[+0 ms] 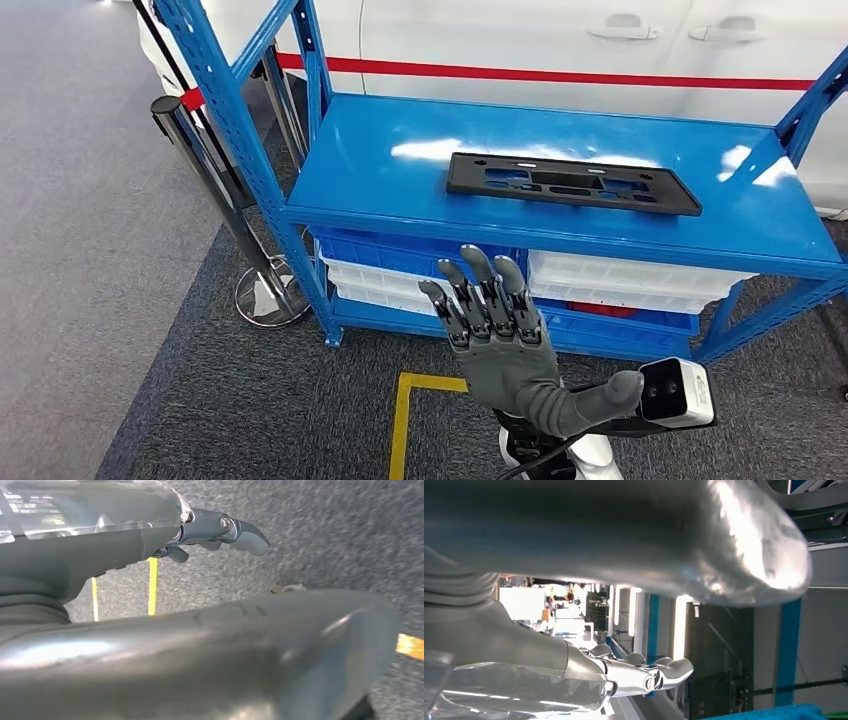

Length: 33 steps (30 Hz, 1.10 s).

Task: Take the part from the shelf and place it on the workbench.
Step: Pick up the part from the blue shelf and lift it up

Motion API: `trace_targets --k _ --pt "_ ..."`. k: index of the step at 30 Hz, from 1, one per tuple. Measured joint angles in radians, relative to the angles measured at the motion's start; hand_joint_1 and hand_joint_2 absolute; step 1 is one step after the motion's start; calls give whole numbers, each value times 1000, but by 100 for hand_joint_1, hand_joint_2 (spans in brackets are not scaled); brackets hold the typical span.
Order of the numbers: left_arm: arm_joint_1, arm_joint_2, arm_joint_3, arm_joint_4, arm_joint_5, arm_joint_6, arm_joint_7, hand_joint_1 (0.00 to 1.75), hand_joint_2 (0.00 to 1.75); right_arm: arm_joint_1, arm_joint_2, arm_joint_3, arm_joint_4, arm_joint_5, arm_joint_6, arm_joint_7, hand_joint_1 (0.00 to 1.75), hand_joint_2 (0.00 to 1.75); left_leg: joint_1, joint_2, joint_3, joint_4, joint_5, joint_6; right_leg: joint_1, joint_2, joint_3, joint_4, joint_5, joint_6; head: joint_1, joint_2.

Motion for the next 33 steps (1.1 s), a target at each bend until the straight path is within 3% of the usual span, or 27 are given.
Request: trace_targets --k 2,3,4,5,6,7,8,9,10,11,13,14,17,19,20,23,24,25,26,28,29,31,33 --pt "2 0 0 0 0 0 0 0 0 0 0 0 2 0 1 0 0 0 4 0 -11 -26 53 -3 -1 3 18 0 -14 3 0 0" --pt "3 0 0 0 0 1 1 0 0 0 0 0 2 0 1 0 0 0 6 1 6 -86 103 -4 -2 4 31 1 -24 7 0 0" --pt "2 0 1 0 0 4 2 0 0 -2 0 0 3 -2 2 0 0 0 5 0 33 -156 136 6 -2 4 43 1 -35 18 0 0" --pt "2 0 2 1 0 6 3 0 0 -7 0 1 3 -6 2 1 0 0 4 -1 63 -212 151 21 -2 4 31 43 -58 29 2 0" --pt "1 0 2 1 -1 9 5 0 0 -10 0 1 3 -9 3 2 0 0 2 -2 90 -257 156 37 -1 4 3 104 -87 41 3 0" --pt "1 0 3 1 -2 11 6 0 0 -13 0 1 4 -13 3 4 0 0 -2 -4 108 -272 141 54 -1 4 -41 178 -115 50 4 0" --pt "1 0 3 1 -4 12 7 0 0 -14 0 1 4 -15 3 5 0 0 -4 -4 121 -275 133 61 0 3 -93 256 -137 53 5 0" --pt "2 0 3 1 -5 11 7 0 0 -12 0 1 5 -15 3 7 0 0 -6 -5 129 -275 127 63 1 3 -125 286 -136 51 5 0" --pt "2 0 3 1 -5 11 7 0 0 -12 0 1 6 -15 3 9 0 0 -10 -5 138 -275 121 63 3 3 -140 280 -113 46 5 0" --pt "3 0 3 1 -6 11 7 0 0 -12 0 1 6 -15 3 12 0 0 -13 -6 149 -275 113 63 6 3 -137 239 -70 38 5 0" --pt "3 -2 3 2 -6 10 7 0 0 -11 0 1 7 -15 3 15 0 0 -17 -8 168 -277 99 61 18 3 -107 120 18 14 2 0" --pt "2 -3 3 3 -6 10 7 0 0 -12 0 1 7 -15 3 15 0 0 -17 -8 172 -279 94 58 25 2 -93 73 37 3 1 0" --pt "1 -5 3 5 -6 9 8 0 0 -10 0 2 7 -15 4 15 0 0 -15 -6 183 -280 91 40 33 5 -73 22 40 -15 2 0" --pt "0 -5 3 5 -6 8 8 0 0 -10 0 4 7 -16 4 15 0 0 -17 -3 190 -264 82 30 24 7 -48 0 46 -15 2 0" --pt "-1 -4 3 5 -6 7 7 0 0 -10 1 5 6 -16 4 15 0 0 -16 -3 180 -239 64 26 19 7 -36 -8 46 -14 1 0" --pt "-4 -3 3 5 -6 4 4 0 0 -10 1 8 8 -16 7 15 0 0 -5 -3 92 -83 -17 7 15 15 -25 -14 42 -14 -1 0" --pt "-3 -3 3 5 -6 3 4 0 0 -9 1 8 8 -16 8 16 0 0 0 -3 65 -47 -24 1 14 22 -24 -13 39 -13 -1 0" --pt "-1 -3 3 5 -6 2 4 0 0 -8 1 8 9 -16 9 16 0 0 3 -3 53 -43 -11 -5 12 30 -22 -12 36 -11 -1 0" --pt "0 -2 3 5 -7 2 4 0 0 -7 1 9 9 -16 9 17 0 0 7 -4 58 -75 23 -9 10 40 -19 -9 33 -7 -1 0" --pt "2 0 3 5 -8 2 4 0 0 -7 1 10 9 -16 12 18 0 0 14 -24 97 -197 107 -14 6 59 -13 -4 26 1 -1 0" --pt "1 1 3 5 -8 2 4 0 0 -8 2 11 9 -16 13 18 0 0 15 -40 112 -249 126 -13 4 68 -15 -1 24 6 -1 0" --pt "2 2 3 5 -8 3 5 0 0 -8 2 14 10 -15 17 19 0 0 13 -62 121 -283 132 1 1 85 -24 3 23 18 -1 0" --pt "2 3 3 5 -9 5 6 0 0 -8 3 15 10 -15 19 19 0 0 13 -48 125 -290 144 19 0 100 -28 3 24 31 -1 0"
